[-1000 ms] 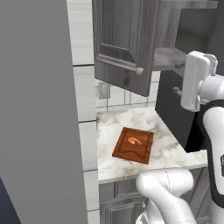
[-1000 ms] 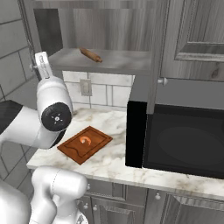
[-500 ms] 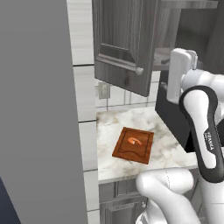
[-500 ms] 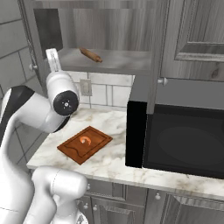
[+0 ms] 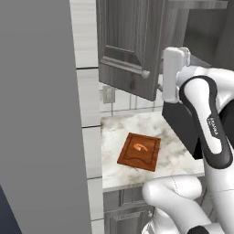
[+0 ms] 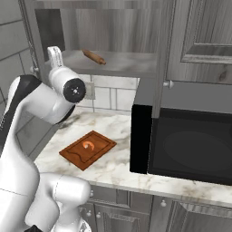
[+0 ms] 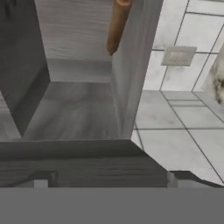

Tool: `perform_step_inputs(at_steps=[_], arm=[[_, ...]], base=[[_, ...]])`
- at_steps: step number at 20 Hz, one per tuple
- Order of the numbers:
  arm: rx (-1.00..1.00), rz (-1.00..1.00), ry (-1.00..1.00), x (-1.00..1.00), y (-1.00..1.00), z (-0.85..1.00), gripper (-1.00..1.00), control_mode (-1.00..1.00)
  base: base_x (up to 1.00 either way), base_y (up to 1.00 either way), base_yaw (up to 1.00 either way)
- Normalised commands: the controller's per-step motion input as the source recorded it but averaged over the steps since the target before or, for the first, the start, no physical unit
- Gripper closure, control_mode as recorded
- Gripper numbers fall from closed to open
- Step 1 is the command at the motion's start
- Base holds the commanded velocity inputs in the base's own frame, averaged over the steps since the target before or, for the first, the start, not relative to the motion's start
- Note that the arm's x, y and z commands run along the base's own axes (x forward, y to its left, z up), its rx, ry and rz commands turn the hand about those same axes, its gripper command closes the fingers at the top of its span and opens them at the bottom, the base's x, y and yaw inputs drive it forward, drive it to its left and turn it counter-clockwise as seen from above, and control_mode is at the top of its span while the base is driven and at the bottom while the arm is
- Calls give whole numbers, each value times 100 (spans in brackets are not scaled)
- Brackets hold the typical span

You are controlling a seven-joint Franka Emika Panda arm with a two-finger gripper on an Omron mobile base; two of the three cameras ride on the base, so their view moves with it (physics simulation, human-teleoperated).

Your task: Open the cabinet, retrieve the rolling pin, and place it next to the meat on the cutting board to prepare for tenderizing.

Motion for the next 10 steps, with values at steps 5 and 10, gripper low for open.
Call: perform_step_inputs(at_steps=[5, 10], arm=[[0, 10, -3, -11, 65, -3, -100, -100], [0, 8, -3, -16, 71, -6, -100, -100]], base=[[0, 0, 0], [0, 0, 0]])
